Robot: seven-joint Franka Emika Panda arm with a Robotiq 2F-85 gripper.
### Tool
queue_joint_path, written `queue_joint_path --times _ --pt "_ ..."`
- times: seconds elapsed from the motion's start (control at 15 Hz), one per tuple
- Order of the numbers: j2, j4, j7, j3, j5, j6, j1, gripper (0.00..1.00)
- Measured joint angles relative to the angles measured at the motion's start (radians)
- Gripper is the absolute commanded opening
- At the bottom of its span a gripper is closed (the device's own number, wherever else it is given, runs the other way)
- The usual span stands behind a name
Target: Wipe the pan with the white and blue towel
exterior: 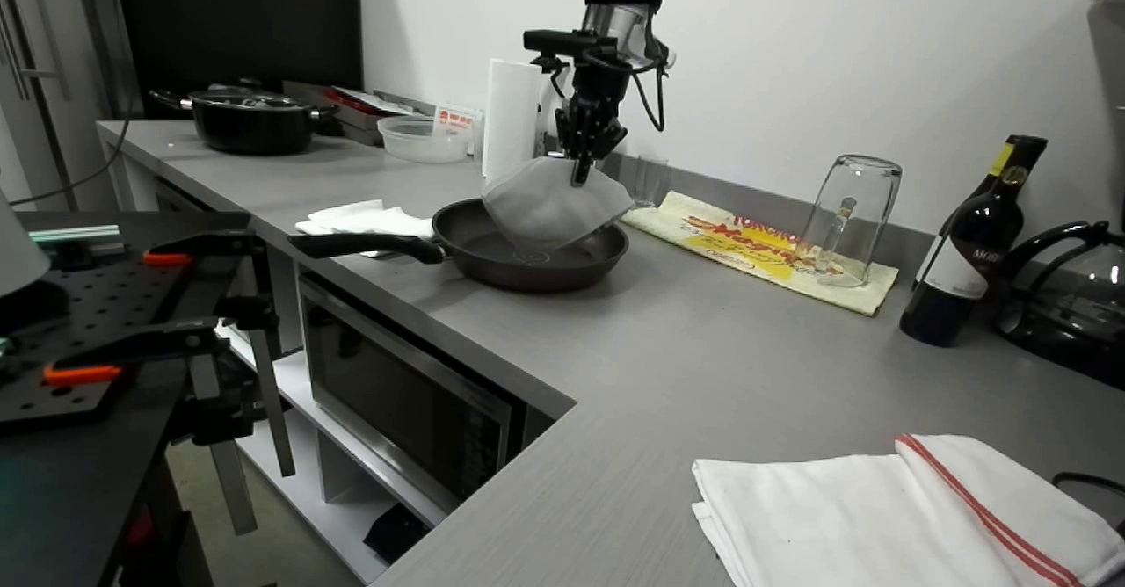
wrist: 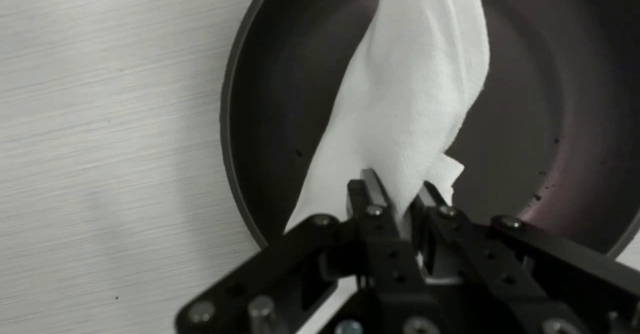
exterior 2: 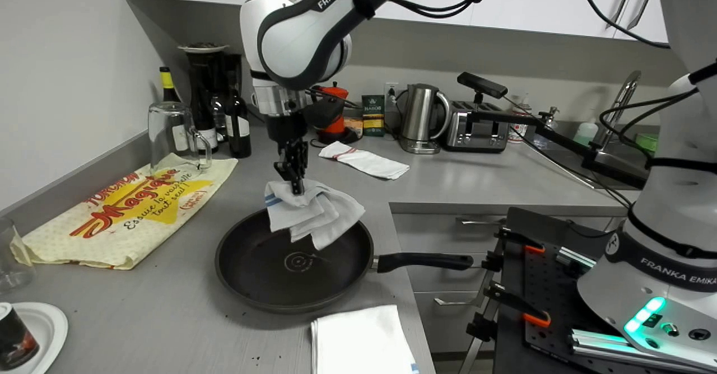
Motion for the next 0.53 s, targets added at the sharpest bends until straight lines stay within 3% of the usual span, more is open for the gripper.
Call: queue_joint_path --times 0.53 --pt "0.108 -0.023 0.127 -0.069 -0.276 0.096 0.128 0.03"
